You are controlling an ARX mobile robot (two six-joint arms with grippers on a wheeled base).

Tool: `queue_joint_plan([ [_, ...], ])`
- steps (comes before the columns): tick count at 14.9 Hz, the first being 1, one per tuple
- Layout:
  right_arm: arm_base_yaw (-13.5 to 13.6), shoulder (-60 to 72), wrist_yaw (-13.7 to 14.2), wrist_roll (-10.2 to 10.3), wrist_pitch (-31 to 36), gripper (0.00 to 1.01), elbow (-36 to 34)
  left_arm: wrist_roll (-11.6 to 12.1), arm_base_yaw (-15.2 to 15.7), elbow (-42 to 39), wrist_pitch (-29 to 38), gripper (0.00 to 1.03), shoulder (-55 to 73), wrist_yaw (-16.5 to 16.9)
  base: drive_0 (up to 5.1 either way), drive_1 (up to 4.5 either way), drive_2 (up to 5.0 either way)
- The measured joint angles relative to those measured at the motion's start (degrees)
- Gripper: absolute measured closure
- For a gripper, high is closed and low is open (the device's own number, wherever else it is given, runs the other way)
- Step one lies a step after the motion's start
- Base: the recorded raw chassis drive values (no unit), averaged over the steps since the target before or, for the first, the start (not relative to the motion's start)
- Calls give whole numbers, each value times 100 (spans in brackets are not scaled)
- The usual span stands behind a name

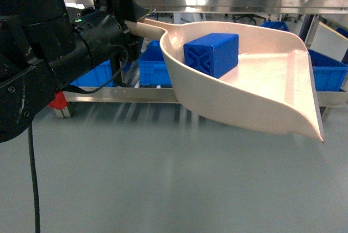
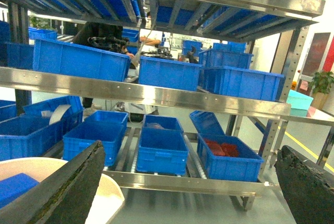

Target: Place part in tray to right shelf

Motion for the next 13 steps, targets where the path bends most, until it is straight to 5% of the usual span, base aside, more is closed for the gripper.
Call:
queue_joint_plan([
  [13, 0, -4, 0, -2, 13, 3, 0, -2, -2, 0, 28, 91, 0, -15, -44, -44, -44],
])
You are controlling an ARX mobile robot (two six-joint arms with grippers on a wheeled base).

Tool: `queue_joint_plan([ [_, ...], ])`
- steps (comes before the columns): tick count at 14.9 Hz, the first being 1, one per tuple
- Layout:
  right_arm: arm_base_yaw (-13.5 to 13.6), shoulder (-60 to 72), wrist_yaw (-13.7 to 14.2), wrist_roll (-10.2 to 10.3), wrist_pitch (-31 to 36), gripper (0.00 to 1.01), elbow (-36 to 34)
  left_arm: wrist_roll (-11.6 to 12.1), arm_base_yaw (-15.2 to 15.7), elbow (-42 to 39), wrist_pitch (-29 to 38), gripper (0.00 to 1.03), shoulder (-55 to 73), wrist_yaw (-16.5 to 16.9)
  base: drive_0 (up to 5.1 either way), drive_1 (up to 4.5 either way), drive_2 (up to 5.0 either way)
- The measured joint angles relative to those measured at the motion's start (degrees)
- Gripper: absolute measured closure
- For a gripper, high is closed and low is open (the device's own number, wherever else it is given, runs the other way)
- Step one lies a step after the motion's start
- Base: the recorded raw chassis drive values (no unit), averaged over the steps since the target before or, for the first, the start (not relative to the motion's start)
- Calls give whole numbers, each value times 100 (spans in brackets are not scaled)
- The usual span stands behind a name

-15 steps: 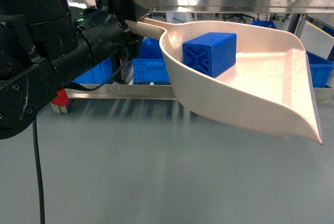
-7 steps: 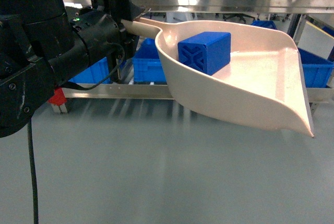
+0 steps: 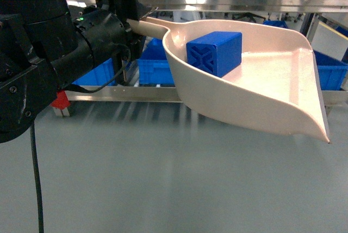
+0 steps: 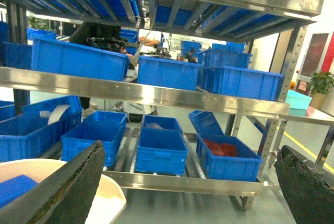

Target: Place part in tray to right shelf

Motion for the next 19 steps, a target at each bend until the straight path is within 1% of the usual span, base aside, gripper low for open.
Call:
queue_joint_plan([
  [19, 0, 2, -4, -20, -44, 3, -2, -4, 4, 0, -44, 91, 0, -2, -7, -7, -7],
])
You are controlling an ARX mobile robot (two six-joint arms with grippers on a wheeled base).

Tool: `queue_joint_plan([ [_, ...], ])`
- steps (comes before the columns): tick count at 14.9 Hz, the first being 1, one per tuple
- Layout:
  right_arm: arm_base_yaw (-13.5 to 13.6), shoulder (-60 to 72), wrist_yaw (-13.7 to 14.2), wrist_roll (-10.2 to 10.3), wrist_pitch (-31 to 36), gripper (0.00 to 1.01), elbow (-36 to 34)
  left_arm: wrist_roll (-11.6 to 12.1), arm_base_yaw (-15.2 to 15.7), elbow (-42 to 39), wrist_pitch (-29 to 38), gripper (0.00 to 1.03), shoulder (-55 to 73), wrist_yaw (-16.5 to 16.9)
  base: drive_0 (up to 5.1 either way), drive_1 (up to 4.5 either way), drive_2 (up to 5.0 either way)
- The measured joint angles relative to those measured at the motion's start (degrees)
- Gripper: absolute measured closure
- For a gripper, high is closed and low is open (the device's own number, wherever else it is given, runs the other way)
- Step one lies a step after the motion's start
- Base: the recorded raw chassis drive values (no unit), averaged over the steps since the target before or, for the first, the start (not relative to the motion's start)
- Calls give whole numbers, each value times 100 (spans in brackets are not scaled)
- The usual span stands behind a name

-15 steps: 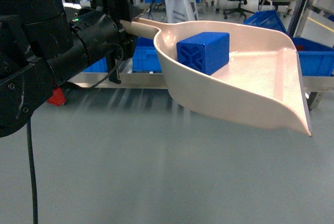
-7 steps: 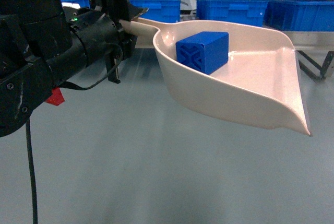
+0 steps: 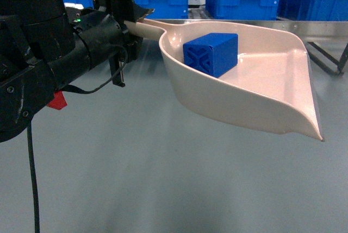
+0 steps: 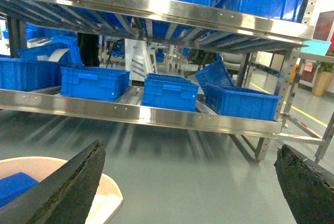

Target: Place part in tray to right shelf

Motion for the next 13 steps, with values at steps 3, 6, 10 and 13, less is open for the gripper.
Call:
queue_joint_plan([
  [3, 0, 2, 0, 0, 17, 3, 0, 4, 2, -4, 15, 91, 4, 2, 0, 0, 0],
  [6, 4, -2, -4, 0, 20, 3, 2, -4, 4, -4, 20, 91, 4, -7, 299, 84, -413],
  [10, 0, -4, 0, 0, 39, 3, 2, -4, 0, -4, 20, 91, 4, 2, 299, 84, -413],
  [13, -2, -2, 4, 0, 28, 3, 2, -2, -13, -4, 20, 91, 4, 15, 299, 84, -413],
])
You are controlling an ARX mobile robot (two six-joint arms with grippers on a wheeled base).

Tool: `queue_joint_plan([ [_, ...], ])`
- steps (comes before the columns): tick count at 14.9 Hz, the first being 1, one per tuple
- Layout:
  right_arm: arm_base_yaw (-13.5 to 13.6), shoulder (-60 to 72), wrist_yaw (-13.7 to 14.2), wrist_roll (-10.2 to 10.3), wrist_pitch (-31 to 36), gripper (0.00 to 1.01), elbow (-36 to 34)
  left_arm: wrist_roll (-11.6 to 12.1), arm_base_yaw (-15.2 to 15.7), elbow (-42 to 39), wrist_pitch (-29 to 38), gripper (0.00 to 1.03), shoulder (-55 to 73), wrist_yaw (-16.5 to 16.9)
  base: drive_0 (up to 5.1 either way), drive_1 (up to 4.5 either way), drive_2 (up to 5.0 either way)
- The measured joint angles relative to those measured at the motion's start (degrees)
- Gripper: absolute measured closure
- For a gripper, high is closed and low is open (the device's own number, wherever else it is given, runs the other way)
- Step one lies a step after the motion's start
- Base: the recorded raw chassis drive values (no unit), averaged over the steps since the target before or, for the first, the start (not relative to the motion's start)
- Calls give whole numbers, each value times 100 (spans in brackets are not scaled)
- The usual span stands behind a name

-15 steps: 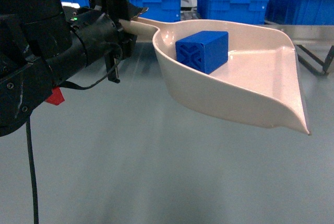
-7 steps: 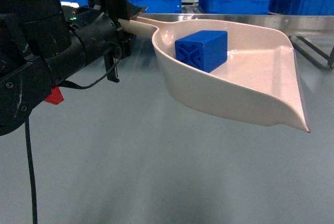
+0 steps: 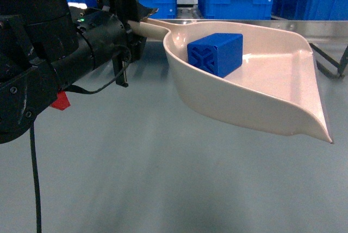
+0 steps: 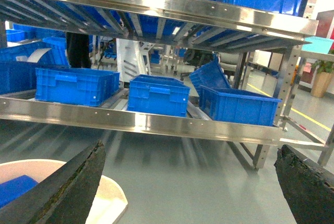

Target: Place part in tray to right shelf

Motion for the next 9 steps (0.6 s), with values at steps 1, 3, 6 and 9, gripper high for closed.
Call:
queue_joint_plan([
  [1, 2, 0, -2, 0, -2, 3, 0, -2, -20, 0, 2, 91, 0, 7, 299, 84, -413],
  [3, 2, 0, -2, 0, -4, 3, 0, 2, -13, 0, -7, 91, 0, 0, 299, 84, -413],
  [6, 2, 0, -2, 0, 11, 3, 0, -2, 9, 0, 7, 91, 0, -9, 299, 84, -413],
  [9, 2, 2, -4, 0, 9, 3, 0, 0, 9, 0, 7, 91, 0, -13, 299, 84, -413],
])
